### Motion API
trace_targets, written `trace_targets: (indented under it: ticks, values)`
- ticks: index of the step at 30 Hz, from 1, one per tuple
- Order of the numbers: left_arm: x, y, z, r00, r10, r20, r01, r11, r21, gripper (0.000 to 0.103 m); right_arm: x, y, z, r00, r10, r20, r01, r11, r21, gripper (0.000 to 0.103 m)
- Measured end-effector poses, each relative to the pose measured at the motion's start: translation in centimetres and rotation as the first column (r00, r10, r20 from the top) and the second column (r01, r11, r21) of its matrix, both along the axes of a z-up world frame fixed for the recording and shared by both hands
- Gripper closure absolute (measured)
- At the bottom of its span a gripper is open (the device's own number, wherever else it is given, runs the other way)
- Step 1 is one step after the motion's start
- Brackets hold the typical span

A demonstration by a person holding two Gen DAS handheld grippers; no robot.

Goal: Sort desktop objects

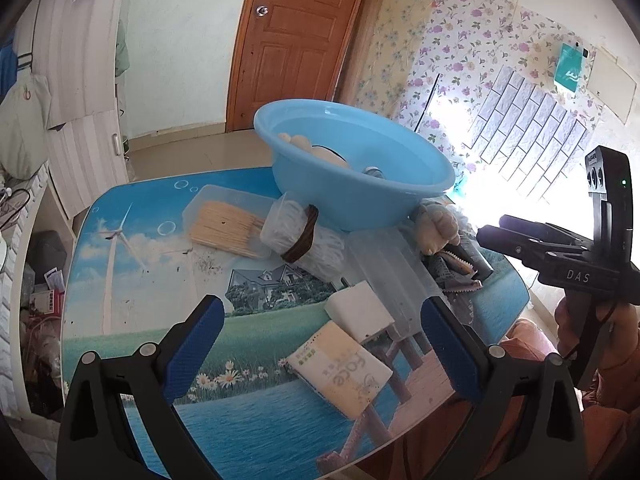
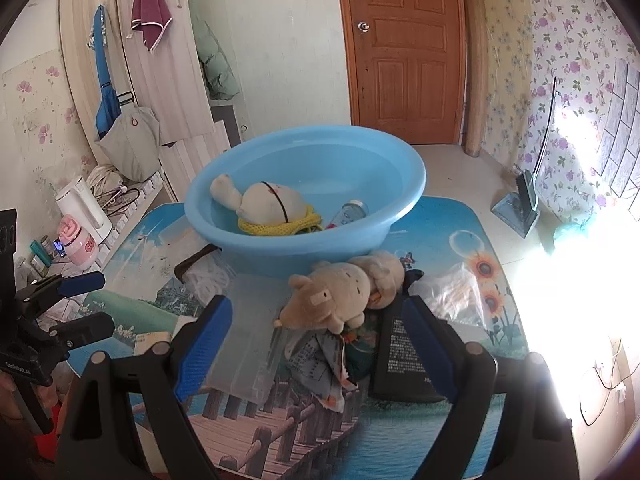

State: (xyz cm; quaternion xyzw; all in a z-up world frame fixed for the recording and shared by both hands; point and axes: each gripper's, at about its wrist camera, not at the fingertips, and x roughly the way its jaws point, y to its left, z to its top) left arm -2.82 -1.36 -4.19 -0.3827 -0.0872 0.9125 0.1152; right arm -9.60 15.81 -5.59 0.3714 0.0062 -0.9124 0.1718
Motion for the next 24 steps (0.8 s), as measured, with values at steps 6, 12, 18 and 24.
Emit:
trace_targets:
  ticks: [6, 12, 18, 24]
  values:
    - [0.7, 0.1, -0.3, 1.000, -0.005, 0.006, 0.005, 1.000, 0.001, 0.004, 1.0, 0.3, -0.9, 1.000, -0.005, 0.029, 0.005, 1.000, -0.008, 0.015]
    - [0.9, 0.3, -0.3, 1.000, -0.007, 0.005, 0.007, 1.000, 0.000, 0.004, 1.2, 0.9, -0.9, 0.999, -0.021, 0.032, 0.021, 1.000, -0.013, 0.015]
    - [1.4, -0.1, -1.0, 1.000, 0.003, 0.026, -0.003, 1.000, -0.002, 0.004, 1.3, 1.5, -1.0, 0.998, -0.047, 0.029, 0.047, 0.998, -0.028, 0.015]
    - [1.6, -0.5, -1.7, 0.999, 0.017, 0.045, -0.017, 1.000, 0.003, 0.004, 1.2, 1.4, -1.8, 0.998, -0.039, 0.058, 0.040, 0.999, -0.020, 0.015]
